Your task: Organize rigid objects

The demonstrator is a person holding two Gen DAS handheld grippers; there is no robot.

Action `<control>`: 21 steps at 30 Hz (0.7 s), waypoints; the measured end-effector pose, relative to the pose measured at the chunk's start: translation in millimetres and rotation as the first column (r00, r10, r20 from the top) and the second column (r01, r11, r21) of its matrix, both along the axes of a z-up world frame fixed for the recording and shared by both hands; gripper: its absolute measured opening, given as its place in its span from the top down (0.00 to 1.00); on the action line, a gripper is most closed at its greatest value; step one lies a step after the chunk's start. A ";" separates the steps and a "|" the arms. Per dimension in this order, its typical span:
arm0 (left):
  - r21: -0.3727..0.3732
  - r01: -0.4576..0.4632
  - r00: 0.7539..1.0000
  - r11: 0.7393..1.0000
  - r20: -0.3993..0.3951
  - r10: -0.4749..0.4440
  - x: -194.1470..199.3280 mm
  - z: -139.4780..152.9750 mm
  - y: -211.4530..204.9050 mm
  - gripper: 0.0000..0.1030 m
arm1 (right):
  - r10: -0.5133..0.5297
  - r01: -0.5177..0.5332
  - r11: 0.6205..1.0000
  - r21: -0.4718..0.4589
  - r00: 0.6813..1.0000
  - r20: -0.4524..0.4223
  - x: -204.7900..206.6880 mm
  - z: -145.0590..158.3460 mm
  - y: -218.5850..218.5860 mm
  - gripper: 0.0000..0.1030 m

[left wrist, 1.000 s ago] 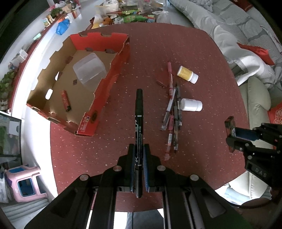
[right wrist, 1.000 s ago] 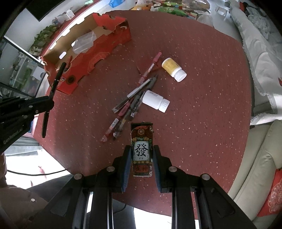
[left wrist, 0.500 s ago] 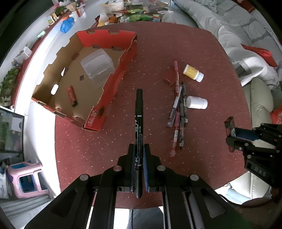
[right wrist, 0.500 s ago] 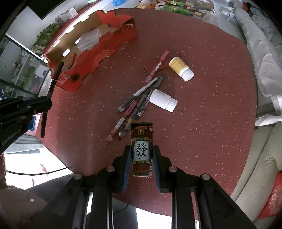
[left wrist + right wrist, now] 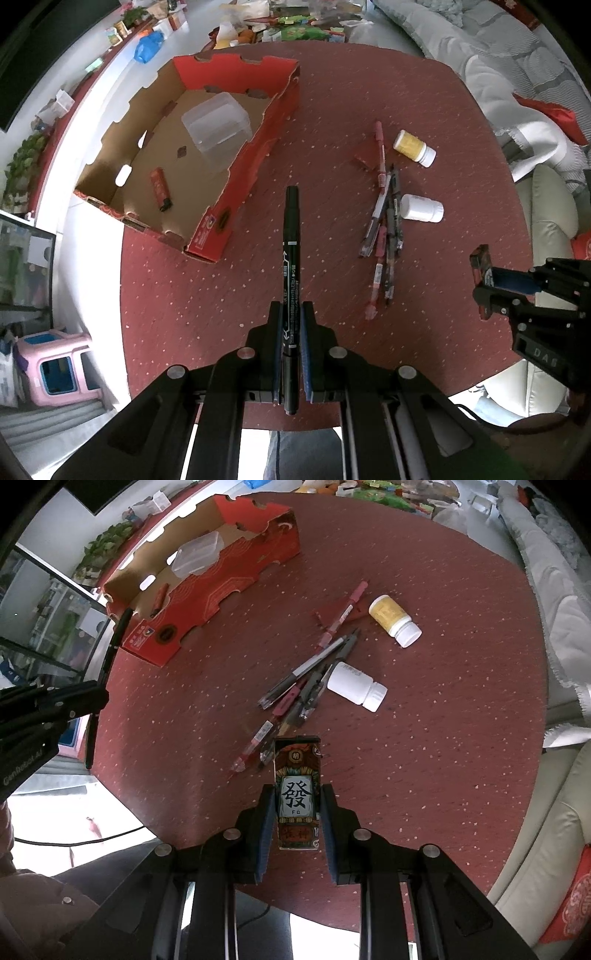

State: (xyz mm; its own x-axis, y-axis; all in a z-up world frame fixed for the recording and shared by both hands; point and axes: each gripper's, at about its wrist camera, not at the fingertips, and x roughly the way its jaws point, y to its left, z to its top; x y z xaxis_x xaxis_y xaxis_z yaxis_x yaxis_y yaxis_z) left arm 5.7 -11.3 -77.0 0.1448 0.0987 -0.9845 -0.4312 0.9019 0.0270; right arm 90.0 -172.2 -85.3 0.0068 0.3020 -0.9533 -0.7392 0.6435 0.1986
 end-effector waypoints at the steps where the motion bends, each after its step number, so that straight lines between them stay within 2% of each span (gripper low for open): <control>1: 0.002 0.000 1.000 1.000 -0.002 0.000 -1.0 0.1 0.8 0.91 | 0.000 0.000 1.000 0.001 1.000 -0.002 -0.4 -0.8 0.5 0.76; 6: 0.006 -0.029 0.999 1.000 0.022 0.029 -3.1 8.2 19.4 0.91 | -0.006 0.006 1.000 0.004 1.000 -0.005 0.7 0.0 8.8 0.76; 11: 0.014 -0.091 0.993 0.996 0.077 0.090 -0.7 23.0 59.8 0.91 | -0.022 0.022 1.000 0.020 1.000 0.000 -0.4 8.6 25.0 0.76; 17: 0.011 -0.134 0.984 0.991 0.117 0.132 7.5 30.2 119.7 0.91 | -0.083 0.085 0.994 0.068 0.996 -0.025 -10.8 25.9 60.5 0.76; 21: 0.014 -0.179 0.975 0.984 0.136 0.175 11.0 26.2 162.8 0.91 | -0.097 0.099 0.988 0.115 0.995 -0.018 -13.7 44.0 102.4 0.76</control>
